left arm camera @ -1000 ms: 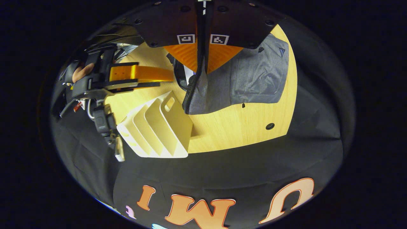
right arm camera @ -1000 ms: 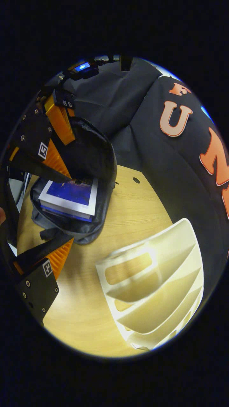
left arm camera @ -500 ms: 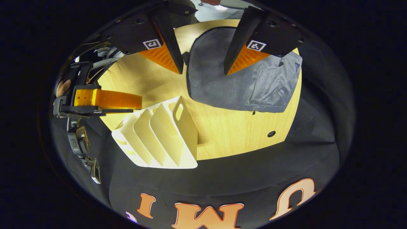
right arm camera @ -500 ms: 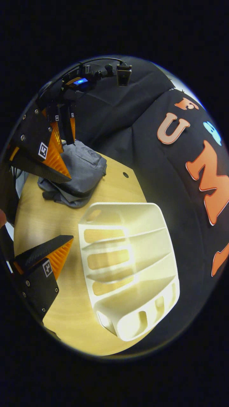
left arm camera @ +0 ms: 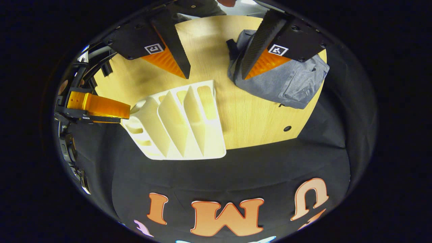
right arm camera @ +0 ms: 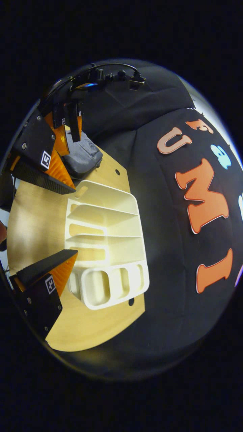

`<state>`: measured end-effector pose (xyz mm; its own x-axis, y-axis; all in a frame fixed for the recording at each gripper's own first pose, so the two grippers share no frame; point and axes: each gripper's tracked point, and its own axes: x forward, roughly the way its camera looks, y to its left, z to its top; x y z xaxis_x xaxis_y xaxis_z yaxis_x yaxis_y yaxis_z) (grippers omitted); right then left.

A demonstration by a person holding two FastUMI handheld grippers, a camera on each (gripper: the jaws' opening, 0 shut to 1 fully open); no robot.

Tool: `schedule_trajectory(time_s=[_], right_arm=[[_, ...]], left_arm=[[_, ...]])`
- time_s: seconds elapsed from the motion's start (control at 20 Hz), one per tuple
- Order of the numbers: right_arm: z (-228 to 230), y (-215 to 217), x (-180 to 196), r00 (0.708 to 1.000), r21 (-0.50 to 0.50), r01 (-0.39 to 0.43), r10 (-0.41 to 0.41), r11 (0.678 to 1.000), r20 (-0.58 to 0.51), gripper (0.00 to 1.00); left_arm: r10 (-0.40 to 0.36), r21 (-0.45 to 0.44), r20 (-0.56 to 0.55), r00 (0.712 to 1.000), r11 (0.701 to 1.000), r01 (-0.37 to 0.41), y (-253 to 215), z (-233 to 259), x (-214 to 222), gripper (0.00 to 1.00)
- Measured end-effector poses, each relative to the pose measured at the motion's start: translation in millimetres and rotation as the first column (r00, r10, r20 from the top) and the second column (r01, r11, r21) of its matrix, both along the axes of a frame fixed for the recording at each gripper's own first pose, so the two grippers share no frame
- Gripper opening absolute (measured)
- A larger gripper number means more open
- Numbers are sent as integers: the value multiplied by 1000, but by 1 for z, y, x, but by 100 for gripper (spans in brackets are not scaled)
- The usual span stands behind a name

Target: Open the schoolbag, grab two books from the bookshelf and put them into the schoolbag.

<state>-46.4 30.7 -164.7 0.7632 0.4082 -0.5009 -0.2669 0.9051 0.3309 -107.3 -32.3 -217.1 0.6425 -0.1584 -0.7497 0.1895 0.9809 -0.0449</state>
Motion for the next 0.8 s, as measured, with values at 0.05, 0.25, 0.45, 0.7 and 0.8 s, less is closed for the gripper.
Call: schedule_trajectory(time_s=[0.05, 0.25, 0.45, 0.7, 0.8], right_arm=[[8, -8, 1, 1000, -5, 2, -2, 1000, 25, 98], [49, -33, 12, 986, -27, 38, -34, 999, 162, 97], [90, -44, 14, 951, -76, 67, -41, 995, 306, 97], [137, -47, 12, 892, -63, 91, -53, 994, 448, 97], [159, -54, 10, 866, -53, 107, -67, 993, 496, 97]], left_arm=[[10, -1, 31, 999, 1000, -10, -7, 8, 0, 96], [40, -4, 223, 974, 999, -40, -24, 52, 19, 96], [89, -26, 394, 915, 996, -85, -30, 103, 31, 96], [167, -76, 556, 814, 986, -151, -21, 163, 24, 94], [211, -118, 603, 769, 977, -175, -14, 189, 28, 95]])
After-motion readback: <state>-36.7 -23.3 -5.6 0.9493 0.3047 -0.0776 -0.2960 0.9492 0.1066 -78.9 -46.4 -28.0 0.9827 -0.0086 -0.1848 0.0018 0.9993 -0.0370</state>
